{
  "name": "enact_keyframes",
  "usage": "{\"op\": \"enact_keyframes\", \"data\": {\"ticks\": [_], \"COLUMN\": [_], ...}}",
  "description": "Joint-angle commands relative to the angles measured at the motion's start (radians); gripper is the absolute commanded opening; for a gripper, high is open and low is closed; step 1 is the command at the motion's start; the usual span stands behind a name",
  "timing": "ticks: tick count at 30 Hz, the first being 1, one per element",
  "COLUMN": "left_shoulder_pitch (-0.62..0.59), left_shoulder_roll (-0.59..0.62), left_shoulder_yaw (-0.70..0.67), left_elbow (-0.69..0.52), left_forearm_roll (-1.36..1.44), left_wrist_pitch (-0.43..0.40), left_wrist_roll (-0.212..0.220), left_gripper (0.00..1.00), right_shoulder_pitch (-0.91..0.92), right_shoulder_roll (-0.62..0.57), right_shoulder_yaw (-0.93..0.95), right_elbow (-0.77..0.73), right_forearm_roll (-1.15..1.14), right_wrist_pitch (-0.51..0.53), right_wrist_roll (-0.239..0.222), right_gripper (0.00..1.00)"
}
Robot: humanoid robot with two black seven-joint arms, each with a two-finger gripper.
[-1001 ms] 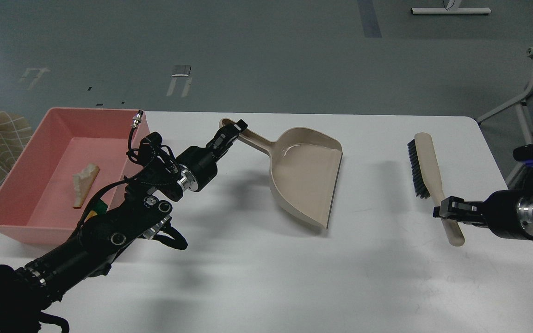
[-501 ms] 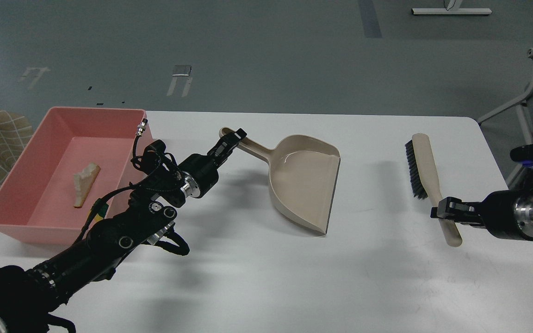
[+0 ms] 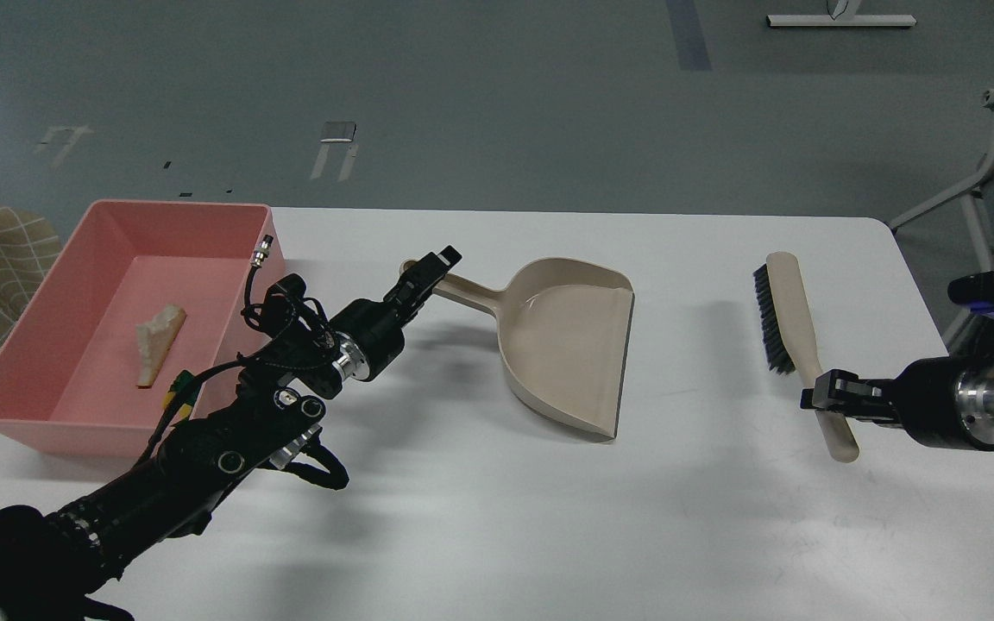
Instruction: Sweep and dump garbage into bin
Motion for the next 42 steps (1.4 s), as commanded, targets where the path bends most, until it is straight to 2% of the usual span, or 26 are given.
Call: {"op": "enact_keyframes", "data": {"ticks": [1,7,12,16,21,24,25,28,30,31,32,34,36,42], "left_shoulder_pitch": [0.029,0.091,0.124,0.163,0.189,0.201,0.201,0.210,0.218,0.218,0.218,0.223,0.226,0.241], "left_shoulder_roll": [0.032,0.102,0.128,0.174,0.201,0.219,0.219,0.236,0.239,0.239,0.240,0.242,0.243,0.276], "left_shoulder_yaw": [-0.002,-0.002,-0.014,-0.023,-0.060,-0.078,-0.078,-0.078,-0.080,-0.080,-0.084,-0.091,-0.094,-0.100], "left_elbow": [-0.022,-0.101,-0.110,-0.195,-0.246,-0.266,-0.266,-0.288,-0.292,-0.292,-0.294,-0.294,-0.302,-0.352], "left_forearm_roll": [0.000,0.000,0.000,-0.003,-0.005,-0.012,-0.012,-0.012,-0.012,-0.012,-0.012,-0.012,-0.012,-0.012], "left_wrist_pitch": [-0.028,-0.065,-0.096,-0.112,-0.137,-0.139,-0.139,-0.140,-0.140,-0.140,-0.142,-0.142,-0.142,-0.143], "left_wrist_roll": [-0.004,-0.010,-0.032,-0.045,-0.056,-0.058,-0.058,-0.056,-0.058,-0.058,-0.058,-0.058,-0.058,-0.058], "left_gripper": [0.98,0.98,0.98,0.98,0.98,0.98,0.98,0.98,0.98,0.98,0.98,0.98,0.98,0.98], "right_shoulder_pitch": [-0.008,-0.020,-0.025,-0.039,-0.048,-0.051,-0.051,-0.052,-0.052,-0.052,-0.055,-0.065,-0.069,-0.071], "right_shoulder_roll": [0.013,0.019,0.019,0.019,0.019,0.018,0.018,0.014,0.015,0.014,0.014,0.014,0.007,-0.039], "right_shoulder_yaw": [-0.001,0.001,-0.001,-0.001,-0.001,-0.001,-0.001,0.002,0.002,0.002,0.002,0.002,0.002,0.010], "right_elbow": [-0.002,-0.013,-0.019,-0.020,-0.020,-0.020,-0.020,-0.020,-0.020,-0.020,-0.020,-0.020,-0.019,-0.008], "right_forearm_roll": [0.000,0.000,0.000,0.000,0.000,-0.001,-0.001,0.000,0.000,0.000,0.000,0.000,0.000,0.003], "right_wrist_pitch": [0.000,0.000,0.000,0.000,0.000,0.000,0.000,0.000,0.000,0.000,0.000,0.000,0.000,0.000], "right_wrist_roll": [0.000,0.000,0.000,0.000,0.000,-0.002,-0.002,-0.002,-0.006,-0.006,-0.006,-0.009,-0.011,-0.011], "right_gripper": [0.00,0.00,0.00,0.00,0.00,0.11,0.11,0.25,0.45,0.45,0.57,0.64,0.76,0.92]}}
